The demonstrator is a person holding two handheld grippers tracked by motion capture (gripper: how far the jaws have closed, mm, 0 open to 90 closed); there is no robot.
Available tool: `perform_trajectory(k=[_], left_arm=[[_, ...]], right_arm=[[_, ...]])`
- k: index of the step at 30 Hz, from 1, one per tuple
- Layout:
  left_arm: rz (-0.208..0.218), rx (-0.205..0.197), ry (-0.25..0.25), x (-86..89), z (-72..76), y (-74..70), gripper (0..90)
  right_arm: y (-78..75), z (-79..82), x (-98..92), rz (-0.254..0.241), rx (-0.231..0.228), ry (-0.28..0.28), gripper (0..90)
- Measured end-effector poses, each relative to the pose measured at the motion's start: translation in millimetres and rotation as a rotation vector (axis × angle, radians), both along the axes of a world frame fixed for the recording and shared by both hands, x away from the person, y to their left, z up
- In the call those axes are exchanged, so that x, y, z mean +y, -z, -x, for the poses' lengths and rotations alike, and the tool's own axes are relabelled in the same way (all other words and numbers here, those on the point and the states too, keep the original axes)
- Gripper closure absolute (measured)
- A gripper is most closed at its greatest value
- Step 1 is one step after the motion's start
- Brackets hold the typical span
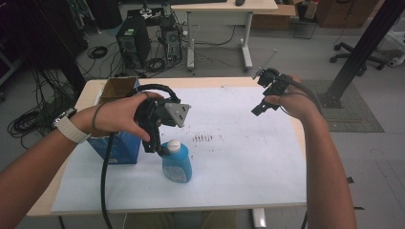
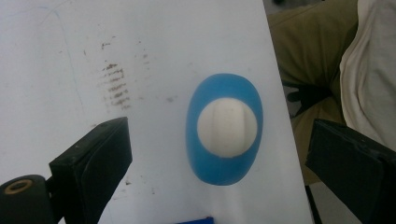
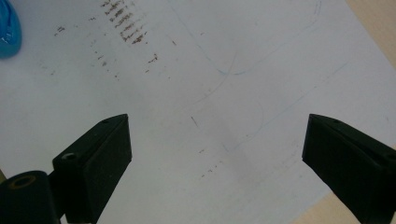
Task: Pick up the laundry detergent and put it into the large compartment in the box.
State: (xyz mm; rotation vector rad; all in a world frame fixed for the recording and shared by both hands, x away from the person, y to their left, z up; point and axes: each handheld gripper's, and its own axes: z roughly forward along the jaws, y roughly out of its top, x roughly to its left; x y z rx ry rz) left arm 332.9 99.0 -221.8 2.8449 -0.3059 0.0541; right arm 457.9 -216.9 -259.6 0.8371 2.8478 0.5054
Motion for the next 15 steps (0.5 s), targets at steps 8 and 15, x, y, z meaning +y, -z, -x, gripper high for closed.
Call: perform_trajectory(k=[8,15], left_arm=[[-0.008,0.004,0.012,-3.1,1.4,8.9,7.1],[-0.025,-0.003,0.016,-4.7,1.3,16.5,7.3]], right_arm=[[-0.4,0.7,0.4,0.001,-0.002,-0.001,8.2],[-0.5,0.7,0.8,-0.003,-0.002,0.000,8.2]])
